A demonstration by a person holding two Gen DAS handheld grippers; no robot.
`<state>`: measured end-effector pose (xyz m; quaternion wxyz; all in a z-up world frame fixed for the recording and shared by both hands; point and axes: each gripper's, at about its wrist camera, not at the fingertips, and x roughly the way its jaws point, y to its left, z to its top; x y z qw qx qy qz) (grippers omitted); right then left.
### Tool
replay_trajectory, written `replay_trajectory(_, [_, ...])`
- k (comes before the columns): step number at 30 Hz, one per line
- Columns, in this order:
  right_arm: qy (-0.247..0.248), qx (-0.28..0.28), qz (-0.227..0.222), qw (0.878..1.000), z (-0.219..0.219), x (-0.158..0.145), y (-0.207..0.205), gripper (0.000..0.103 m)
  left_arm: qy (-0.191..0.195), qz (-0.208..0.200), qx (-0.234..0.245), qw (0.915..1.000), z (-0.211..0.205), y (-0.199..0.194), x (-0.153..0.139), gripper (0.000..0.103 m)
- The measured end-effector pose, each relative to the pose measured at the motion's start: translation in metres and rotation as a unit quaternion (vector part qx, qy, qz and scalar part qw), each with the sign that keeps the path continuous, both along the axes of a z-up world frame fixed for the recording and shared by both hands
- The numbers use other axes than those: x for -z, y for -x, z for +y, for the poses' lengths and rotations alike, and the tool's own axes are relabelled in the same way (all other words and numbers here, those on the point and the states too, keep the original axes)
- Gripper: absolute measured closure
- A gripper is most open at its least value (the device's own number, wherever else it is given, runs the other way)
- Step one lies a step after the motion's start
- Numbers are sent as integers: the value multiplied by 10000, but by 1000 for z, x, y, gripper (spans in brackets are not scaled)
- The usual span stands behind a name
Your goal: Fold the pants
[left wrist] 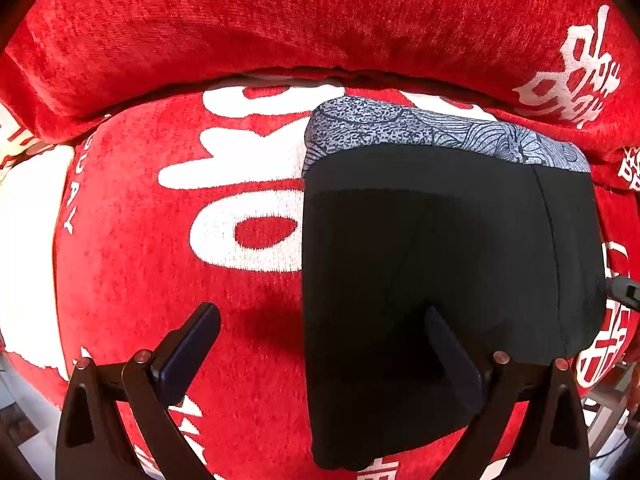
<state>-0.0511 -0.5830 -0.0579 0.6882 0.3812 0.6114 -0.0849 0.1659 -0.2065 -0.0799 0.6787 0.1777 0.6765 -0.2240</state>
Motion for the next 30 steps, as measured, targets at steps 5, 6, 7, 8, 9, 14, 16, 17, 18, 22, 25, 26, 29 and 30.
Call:
replay_trajectory(5, [-86, -84, 111, 9999, -1, 11, 1, 0, 98, 110, 1, 9999, -3, -7, 2, 1])
replay_trajectory(6, [-124, -103, 122, 9998, -1, 13, 1, 0, 167, 142, -15, 9998, -3, -10, 2, 1])
replay_trajectory(7, [-161, -124, 110, 9997, -1, 14, 1, 0, 293, 199, -28, 9994, -3, -12, 1, 1])
replay_trajectory(8, [-209, -156, 86, 9996, -1, 15, 0, 0, 484, 299, -33, 9984, -3, -15, 0, 1])
replay_trajectory(9, [-257, -188, 54, 9995, -1, 16, -1, 0, 584, 362, -37, 9976, -3, -16, 0, 1])
replay_trajectory(14, [-593, -407, -89, 9974, -9, 22, -10, 0, 903, 880, -93, 9920, -5, -27, 14, 1])
replay_trajectory(16, [-682, -517, -142, 9962, -15, 26, -14, 0, 1021, 1124, -174, 9883, -5, -31, 24, 1])
replay_trajectory(17, [-742, -547, -184, 9956, -18, 27, -16, 0, 1063, 1176, -191, 9872, -6, -31, 26, 1])
replay_trajectory(18, [-815, -569, -242, 9948, -19, 30, -18, 0, 1115, 1213, -188, 9862, -7, -32, 28, 1])
replay_trajectory(22, [-1233, -607, -467, 9894, -23, 44, -31, 0, 1213, 1226, -73, 9850, -17, -28, 34, 1])
replay_trajectory(25, [-1612, -703, -640, 9823, -20, 57, -42, 0, 1271, 1220, -3, 9844, -26, -27, 38, 1])
replay_trajectory(26, [-1697, -775, -686, 9800, -18, 60, -46, 0, 1288, 1215, 19, 9842, -30, -26, 41, 1])
replay_trajectory(29, [-1685, -963, -696, 9785, -15, 65, -53, 0, 1332, 1237, 12, 9833, -33, -27, 47, 1])
replay_trajectory(30, [-1692, -945, -707, 9785, -17, 65, -55, 0, 1340, 1250, -2, 9831, -34, -27, 49, 1])
